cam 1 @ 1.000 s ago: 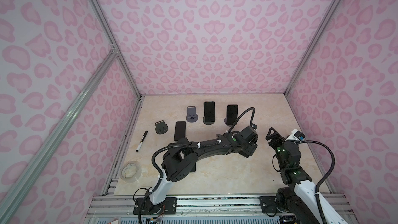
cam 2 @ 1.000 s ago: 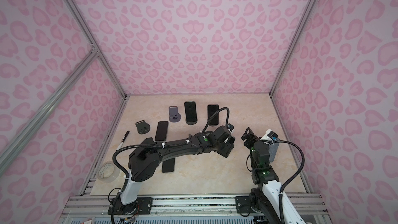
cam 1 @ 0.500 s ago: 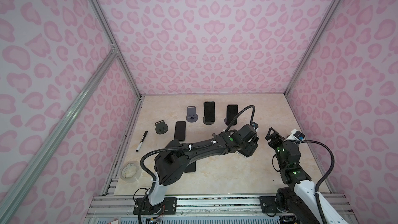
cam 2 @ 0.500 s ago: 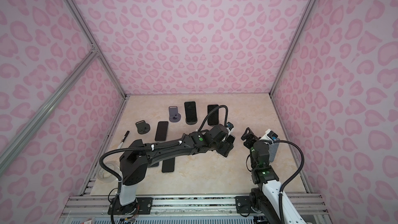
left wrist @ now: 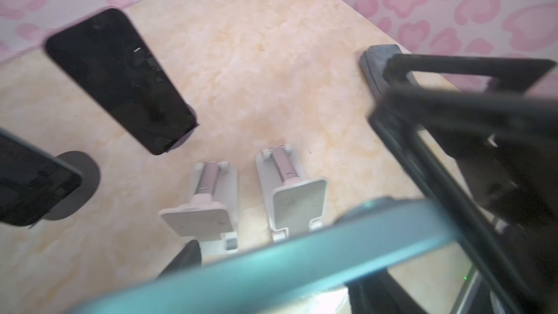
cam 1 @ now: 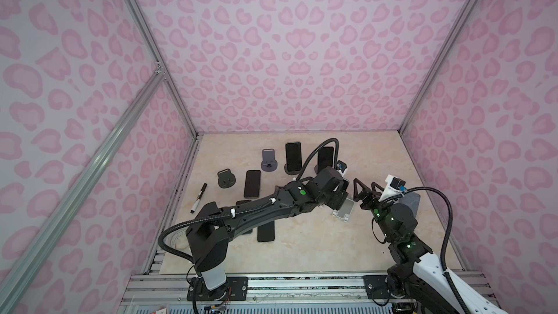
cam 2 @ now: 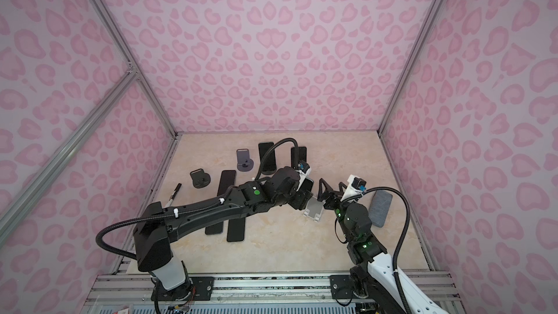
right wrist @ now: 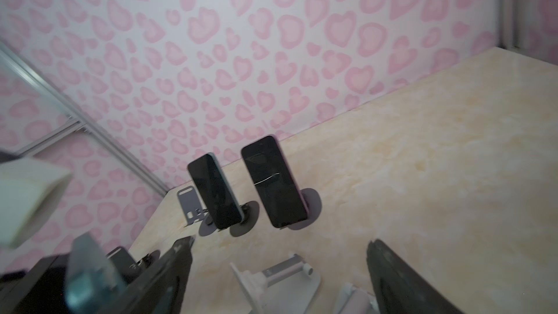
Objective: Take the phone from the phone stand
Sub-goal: 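Close the left gripper on the teal-edged phone and lift it off the stand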
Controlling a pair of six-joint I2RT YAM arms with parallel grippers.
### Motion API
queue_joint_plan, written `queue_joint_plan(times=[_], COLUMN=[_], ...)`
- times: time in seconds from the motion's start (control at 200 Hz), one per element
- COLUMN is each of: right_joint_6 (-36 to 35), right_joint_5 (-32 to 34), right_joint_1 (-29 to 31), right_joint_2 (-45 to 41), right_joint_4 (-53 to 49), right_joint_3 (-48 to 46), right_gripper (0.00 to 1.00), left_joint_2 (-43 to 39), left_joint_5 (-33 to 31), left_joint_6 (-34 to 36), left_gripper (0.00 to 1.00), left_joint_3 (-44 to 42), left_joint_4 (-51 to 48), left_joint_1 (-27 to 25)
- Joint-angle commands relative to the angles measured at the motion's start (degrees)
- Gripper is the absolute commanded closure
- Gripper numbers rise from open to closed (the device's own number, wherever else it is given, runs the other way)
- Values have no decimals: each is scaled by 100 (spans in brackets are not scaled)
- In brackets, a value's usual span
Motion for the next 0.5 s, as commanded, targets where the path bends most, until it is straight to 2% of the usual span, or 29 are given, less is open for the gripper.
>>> queue_joint_plan(times=[0.0, 0.165, 0.265, 0.37, 0.495], right_joint_6=[-972, -932, -882, -815, -761], right_joint_5=[130, 400, 504, 612, 662], right_joint_1=[408, 466, 466, 466, 471], right_joint_2=[60, 346, 417, 491, 654], right_joint_4=[512, 556, 556, 556, 634], right_joint_3=[72, 68, 75, 67, 53], right_gripper=[6, 6, 7, 6, 7], left_joint_2=[-491, -1051, -1179, -1011, -547], left_joint_5=[-262, -311, -148, 209, 229], left_joint_6=[-14, -260, -570, -832, -832], left_gripper=[41, 42, 42, 42, 42], left_joint_3=[-273, -957, -1330, -1472, -1366], left_joint_4=[119, -81, -166, -295, -388], left_joint_1=[339, 1134, 1787, 2437, 2822])
